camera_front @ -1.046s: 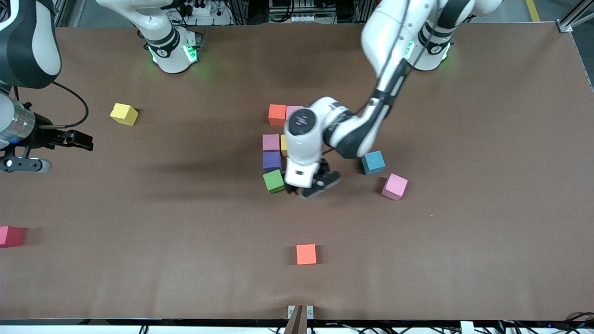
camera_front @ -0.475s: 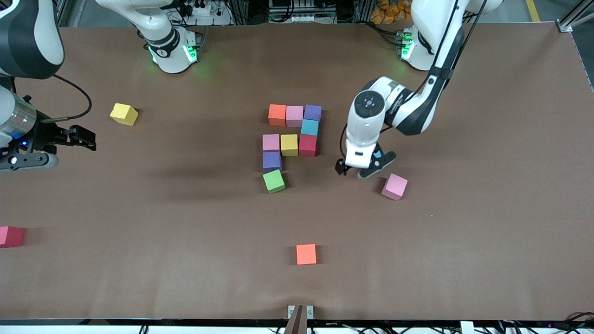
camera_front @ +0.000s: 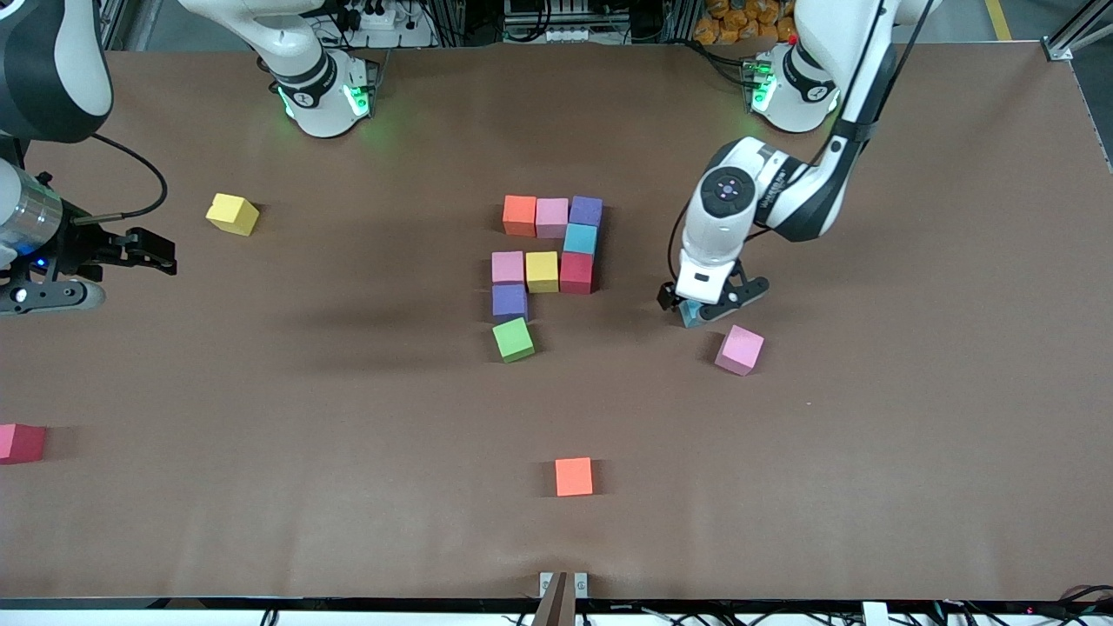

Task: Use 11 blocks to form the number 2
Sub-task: 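Move the left gripper to the cyan cube and grasp it, then carry the cyan cube to the cluster beside the green cube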

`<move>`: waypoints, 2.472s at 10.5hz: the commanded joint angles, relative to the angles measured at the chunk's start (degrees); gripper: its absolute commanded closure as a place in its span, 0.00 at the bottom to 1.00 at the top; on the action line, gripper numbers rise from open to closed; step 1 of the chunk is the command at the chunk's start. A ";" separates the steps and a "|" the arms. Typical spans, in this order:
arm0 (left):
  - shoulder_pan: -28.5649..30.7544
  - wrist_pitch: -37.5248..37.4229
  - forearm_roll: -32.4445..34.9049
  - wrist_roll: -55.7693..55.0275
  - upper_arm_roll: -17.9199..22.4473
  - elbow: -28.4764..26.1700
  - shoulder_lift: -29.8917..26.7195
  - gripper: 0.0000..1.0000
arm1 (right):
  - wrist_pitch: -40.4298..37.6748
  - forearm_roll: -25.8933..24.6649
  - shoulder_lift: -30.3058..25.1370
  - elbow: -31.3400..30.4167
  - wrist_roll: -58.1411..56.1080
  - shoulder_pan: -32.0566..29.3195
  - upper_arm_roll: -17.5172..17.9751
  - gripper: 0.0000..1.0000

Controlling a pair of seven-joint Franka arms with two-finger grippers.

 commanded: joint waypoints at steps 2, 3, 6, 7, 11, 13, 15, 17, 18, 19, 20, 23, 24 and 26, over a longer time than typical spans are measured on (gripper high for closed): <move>2.80 1.03 -1.37 3.33 -1.80 -1.21 0.09 0.00 | -2.57 -0.10 -0.82 0.95 -0.48 0.14 0.10 0.00; 2.80 2.07 -1.37 3.33 -1.80 -0.77 1.32 0.00 | -2.67 -0.10 -1.00 1.30 -0.65 0.05 0.10 0.00; 2.71 4.02 -1.89 3.33 -1.97 -0.50 3.52 0.00 | -0.66 -0.01 -0.56 1.66 -0.65 0.14 0.19 0.00; 2.71 4.37 -1.90 3.33 -2.32 -0.33 4.31 0.00 | -0.04 -0.01 -0.21 1.57 -0.65 0.14 0.19 0.00; 8.51 4.37 -5.41 5.44 -6.54 0.99 3.97 1.00 | 0.85 0.25 -0.56 1.57 -0.82 0.14 0.28 0.00; 8.43 4.20 -7.16 -1.20 -6.54 3.70 4.32 1.00 | 1.11 0.78 -0.39 1.83 -1.00 0.84 0.54 0.00; 7.73 3.93 -7.78 -10.51 -6.72 6.78 5.28 1.00 | 1.20 2.52 -0.12 1.75 -0.48 2.59 0.54 0.00; 7.02 3.93 -8.13 -22.19 -7.51 11.34 9.40 1.00 | 2.42 2.97 0.14 1.75 -0.47 4.18 0.54 0.00; 6.76 2.71 -8.66 -26.95 -8.03 14.32 11.77 1.00 | 2.78 5.33 1.19 1.75 -0.74 4.10 0.46 0.00; 6.23 -0.87 -9.79 -31.08 -8.12 18.44 14.05 1.00 | 4.26 6.39 1.89 1.40 -0.83 4.01 0.37 0.00; 5.10 -5.60 -11.55 -35.65 -8.12 23.62 16.43 1.00 | 4.62 6.06 1.81 1.48 -0.57 4.09 0.37 0.00; 2.11 -10.48 -12.88 -48.23 -8.04 32.10 20.40 1.00 | 4.62 5.88 1.99 1.22 -0.56 3.05 0.10 0.00; 1.14 -10.48 -12.88 -51.57 -8.04 32.98 21.19 1.00 | 4.71 5.88 1.99 1.31 -0.56 2.87 0.10 0.00; -1.14 -10.40 -12.62 -60.08 -7.95 36.40 23.99 1.00 | 4.62 5.88 1.99 1.22 -0.65 2.60 0.10 0.00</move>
